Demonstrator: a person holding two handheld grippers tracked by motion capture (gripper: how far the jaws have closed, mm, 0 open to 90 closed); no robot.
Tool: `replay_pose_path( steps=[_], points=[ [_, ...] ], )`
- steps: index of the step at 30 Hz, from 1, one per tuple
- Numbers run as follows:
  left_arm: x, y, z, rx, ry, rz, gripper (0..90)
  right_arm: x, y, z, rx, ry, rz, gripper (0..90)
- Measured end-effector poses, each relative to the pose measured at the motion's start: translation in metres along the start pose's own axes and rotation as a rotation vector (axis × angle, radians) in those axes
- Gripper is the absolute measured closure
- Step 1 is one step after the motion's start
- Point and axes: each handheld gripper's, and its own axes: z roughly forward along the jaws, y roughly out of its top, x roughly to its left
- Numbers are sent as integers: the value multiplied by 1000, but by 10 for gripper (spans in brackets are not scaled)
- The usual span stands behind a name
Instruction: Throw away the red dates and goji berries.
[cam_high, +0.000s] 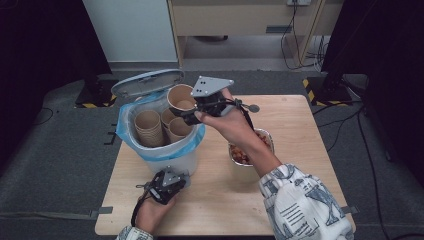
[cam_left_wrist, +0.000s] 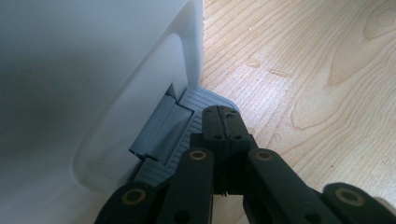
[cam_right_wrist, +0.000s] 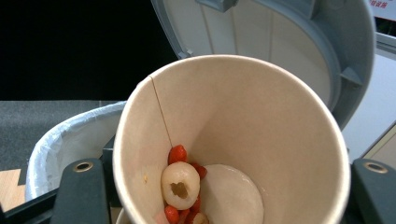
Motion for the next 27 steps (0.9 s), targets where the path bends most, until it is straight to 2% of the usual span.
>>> replay_pose_path(
  steps=[27],
  points=[
    [0, 0, 0, 0, -1, 0, 899, 4, -12, 8, 18, 38, 41, 301]
  ],
)
